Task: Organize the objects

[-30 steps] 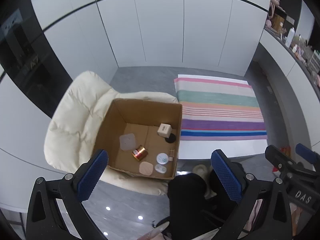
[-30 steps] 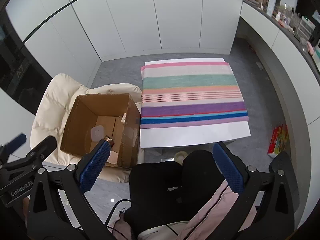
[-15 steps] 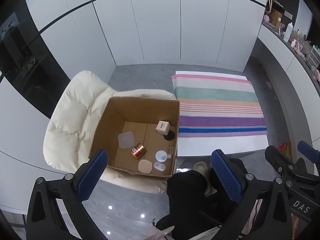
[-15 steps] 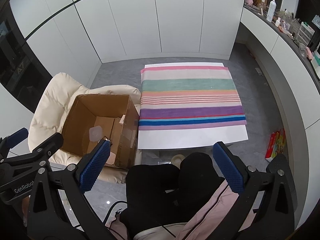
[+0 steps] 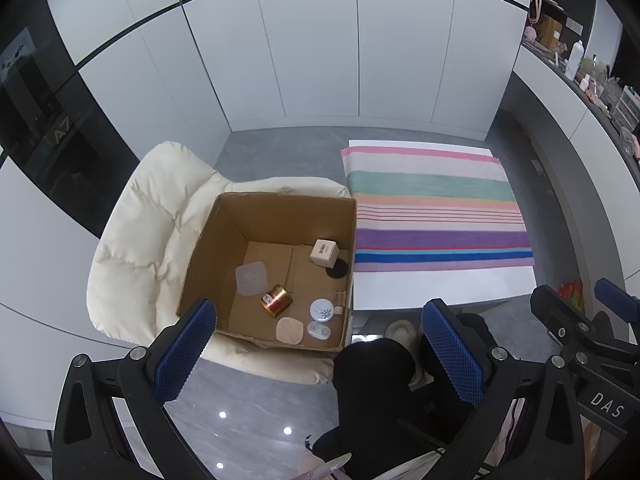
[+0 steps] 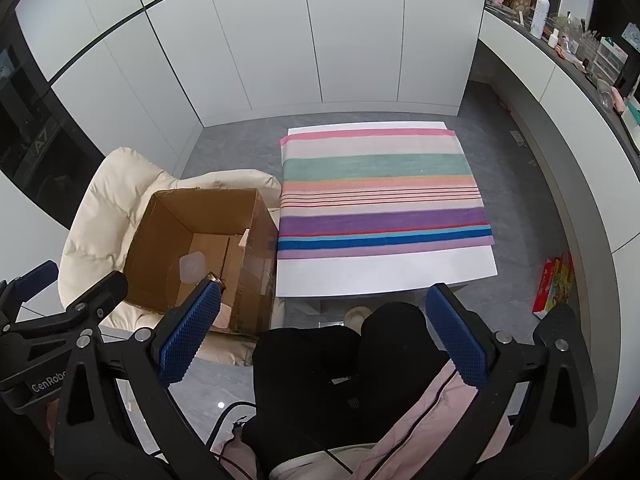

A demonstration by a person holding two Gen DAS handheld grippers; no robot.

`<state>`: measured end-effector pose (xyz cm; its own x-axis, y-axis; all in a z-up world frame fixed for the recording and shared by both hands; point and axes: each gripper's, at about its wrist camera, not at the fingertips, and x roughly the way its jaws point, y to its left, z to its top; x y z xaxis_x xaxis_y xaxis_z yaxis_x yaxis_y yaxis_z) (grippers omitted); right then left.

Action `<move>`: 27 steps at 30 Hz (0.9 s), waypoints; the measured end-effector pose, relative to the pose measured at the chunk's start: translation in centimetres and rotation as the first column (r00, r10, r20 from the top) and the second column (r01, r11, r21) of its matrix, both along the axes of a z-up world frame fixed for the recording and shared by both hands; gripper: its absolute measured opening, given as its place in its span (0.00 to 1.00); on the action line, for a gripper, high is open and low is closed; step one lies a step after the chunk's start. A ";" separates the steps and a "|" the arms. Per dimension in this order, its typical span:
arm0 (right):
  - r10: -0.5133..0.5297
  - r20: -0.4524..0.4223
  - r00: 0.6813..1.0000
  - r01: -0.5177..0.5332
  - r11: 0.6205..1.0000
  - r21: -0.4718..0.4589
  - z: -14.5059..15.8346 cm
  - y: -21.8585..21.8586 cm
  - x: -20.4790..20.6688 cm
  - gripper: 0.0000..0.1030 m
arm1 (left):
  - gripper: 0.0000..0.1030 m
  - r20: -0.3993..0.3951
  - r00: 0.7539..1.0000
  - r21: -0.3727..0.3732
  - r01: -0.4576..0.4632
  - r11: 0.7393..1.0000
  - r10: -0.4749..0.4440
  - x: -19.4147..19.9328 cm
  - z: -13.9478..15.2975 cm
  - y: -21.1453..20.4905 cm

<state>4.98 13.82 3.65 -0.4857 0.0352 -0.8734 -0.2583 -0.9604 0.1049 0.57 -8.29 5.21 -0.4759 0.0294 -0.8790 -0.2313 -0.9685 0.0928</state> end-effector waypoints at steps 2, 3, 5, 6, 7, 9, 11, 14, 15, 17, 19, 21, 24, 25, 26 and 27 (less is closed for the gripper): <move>0.000 0.003 1.000 0.000 1.000 -0.003 0.0 -0.1 0.0 1.00 | 1.00 0.001 1.000 -0.001 0.000 1.000 0.000 0.0 0.0 0.0; 0.000 0.005 1.000 0.000 1.000 -0.006 -0.1 0.0 -0.1 1.00 | 1.00 0.001 1.000 0.000 0.000 1.000 0.000 0.1 -0.1 0.0; 0.001 0.007 1.000 -0.001 1.000 -0.010 -0.1 0.0 -0.1 1.00 | 1.00 0.000 1.000 -0.003 0.000 1.000 0.000 0.0 -0.1 0.1; 0.000 0.007 1.000 0.000 1.000 -0.010 -0.1 0.0 -0.1 1.00 | 1.00 -0.002 1.000 -0.006 0.001 1.000 -0.001 0.0 -0.1 0.1; 0.001 0.007 1.000 0.000 1.000 -0.009 -0.1 0.0 -0.1 1.00 | 1.00 -0.004 1.000 -0.009 0.002 1.000 -0.002 0.1 -0.1 0.2; 0.001 0.007 1.000 -0.001 1.000 -0.005 -0.2 -0.1 -0.1 1.00 | 1.00 -0.003 1.000 -0.011 0.000 1.000 0.000 0.1 -0.1 0.1; 0.002 0.009 1.000 -0.002 1.000 -0.005 -0.2 -0.1 -0.1 1.00 | 1.00 -0.005 1.000 -0.013 -0.001 1.000 0.001 0.0 -0.1 0.1; 0.000 0.005 1.000 0.000 1.000 -0.002 -0.1 -0.2 -0.2 1.00 | 1.00 -0.007 1.000 -0.010 -0.001 1.000 0.001 0.1 -0.1 0.1; -0.001 0.004 1.000 0.001 1.000 0.002 -0.2 -0.3 -0.2 1.00 | 1.00 -0.007 1.000 -0.009 0.000 1.000 0.000 0.2 -0.1 0.2; -0.002 0.004 1.000 0.002 1.000 0.008 -0.3 -0.4 -0.1 1.00 | 1.00 -0.008 1.000 -0.012 -0.003 1.000 0.003 0.2 -0.1 0.1; -0.006 0.004 1.000 0.006 1.000 0.005 -0.4 -0.4 0.0 1.00 | 1.00 -0.005 1.000 -0.012 -0.004 1.000 0.004 0.2 -0.1 0.2; -0.006 0.004 1.000 0.006 1.000 0.005 -0.5 -0.4 0.1 1.00 | 1.00 -0.005 1.000 -0.013 -0.003 1.000 0.003 0.2 -0.1 0.3; -0.008 0.001 1.000 0.008 1.000 0.008 -0.5 -0.3 0.3 1.00 | 1.00 -0.009 1.000 -0.014 -0.004 1.000 0.004 0.2 -0.1 0.3; -0.007 0.001 1.000 0.007 1.000 0.007 -0.5 -0.3 0.3 1.00 | 1.00 -0.009 1.000 -0.013 -0.006 1.000 0.006 0.2 -0.1 0.3; -0.007 0.002 1.000 0.007 1.000 0.009 -0.5 -0.3 0.3 1.00 | 1.00 -0.008 1.000 -0.012 -0.008 1.000 0.008 0.2 -0.1 0.3; -0.008 0.005 1.000 0.008 1.000 0.008 -0.5 -0.2 0.3 1.00 | 1.00 -0.006 1.000 -0.011 -0.010 1.000 0.010 0.2 -0.1 0.2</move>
<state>5.25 13.58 3.15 -0.4814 0.0460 -0.8753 -0.2663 -0.9591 0.0960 0.75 -8.05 5.12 -0.4811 0.0148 -0.8765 -0.2214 -0.9695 0.1052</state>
